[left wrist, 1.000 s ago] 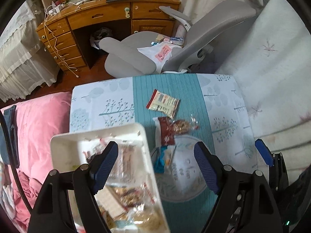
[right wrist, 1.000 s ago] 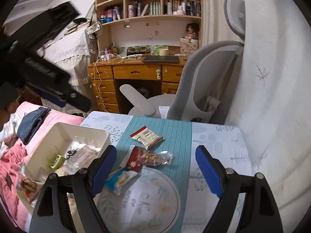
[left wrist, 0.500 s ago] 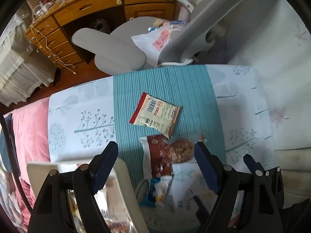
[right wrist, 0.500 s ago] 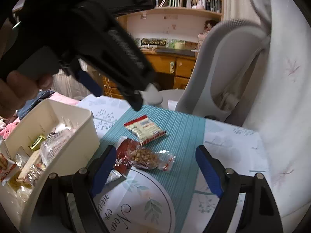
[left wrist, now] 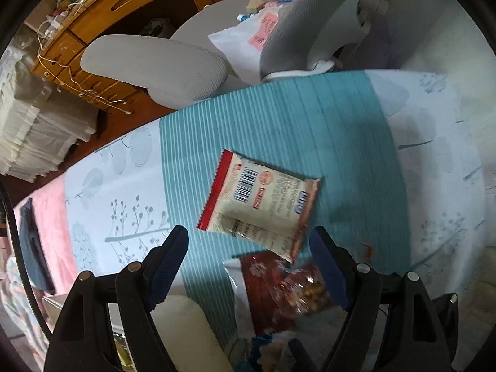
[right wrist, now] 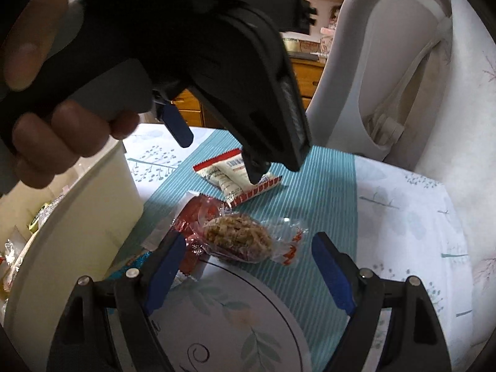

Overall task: Organize snacks
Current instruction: 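Close left tool on red-edged LIPO packet while right tool grasps nut-cluster bag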

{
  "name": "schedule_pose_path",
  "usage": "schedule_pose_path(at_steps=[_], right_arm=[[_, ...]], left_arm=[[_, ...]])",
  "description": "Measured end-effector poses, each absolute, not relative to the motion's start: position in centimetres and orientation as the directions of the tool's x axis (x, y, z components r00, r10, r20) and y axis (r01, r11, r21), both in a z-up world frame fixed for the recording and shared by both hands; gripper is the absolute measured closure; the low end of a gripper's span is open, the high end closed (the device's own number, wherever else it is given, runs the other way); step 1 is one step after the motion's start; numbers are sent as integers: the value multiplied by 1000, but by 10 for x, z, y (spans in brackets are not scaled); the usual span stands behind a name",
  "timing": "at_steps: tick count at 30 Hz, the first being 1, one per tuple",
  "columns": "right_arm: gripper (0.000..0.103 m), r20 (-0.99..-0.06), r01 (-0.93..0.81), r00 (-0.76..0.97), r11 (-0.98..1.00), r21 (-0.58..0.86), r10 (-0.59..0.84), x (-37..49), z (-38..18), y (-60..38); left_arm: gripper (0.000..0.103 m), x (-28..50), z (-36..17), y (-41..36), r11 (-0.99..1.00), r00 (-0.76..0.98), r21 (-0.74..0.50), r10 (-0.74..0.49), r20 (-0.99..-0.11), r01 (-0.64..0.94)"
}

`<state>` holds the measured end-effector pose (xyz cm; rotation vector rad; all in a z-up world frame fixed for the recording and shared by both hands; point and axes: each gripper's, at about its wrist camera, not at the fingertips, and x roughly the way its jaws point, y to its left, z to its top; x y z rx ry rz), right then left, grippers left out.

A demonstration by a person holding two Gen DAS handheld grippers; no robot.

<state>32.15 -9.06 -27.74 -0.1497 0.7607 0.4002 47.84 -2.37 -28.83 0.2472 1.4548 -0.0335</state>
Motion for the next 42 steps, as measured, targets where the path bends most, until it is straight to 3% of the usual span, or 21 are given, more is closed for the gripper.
schedule_pose_path(at_steps=[15, 21, 23, 30, 31, 42], right_arm=[[20, -740, -394, 599, 917, 60, 305, 339, -297, -87], [37, -757, -374, 580, 924, 81, 301, 346, -302, -91], [55, -764, -370, 568, 924, 94, 306, 348, -303, -93], [75, -749, -393, 578, 915, 94, 325, 344, -300, -92], [89, -748, -395, 579, 914, 91, 325, 343, -299, -91], [99, -757, -436, 549, 894, 104, 356, 328, -286, -90]], left_arm=[[23, 500, -322, -31, 981, 67, 120, 110, -992, 155], [30, 502, -323, -27, 988, 71, 73, 64, -995, 135], [35, 501, -323, -26, 990, 75, 54, 45, -996, 128], [52, 498, -316, -27, 989, 124, 57, 40, -992, 138], [53, 497, -315, -27, 989, 126, 54, 37, -991, 137], [54, 488, -287, -25, 994, 158, 20, 2, -987, 109]])
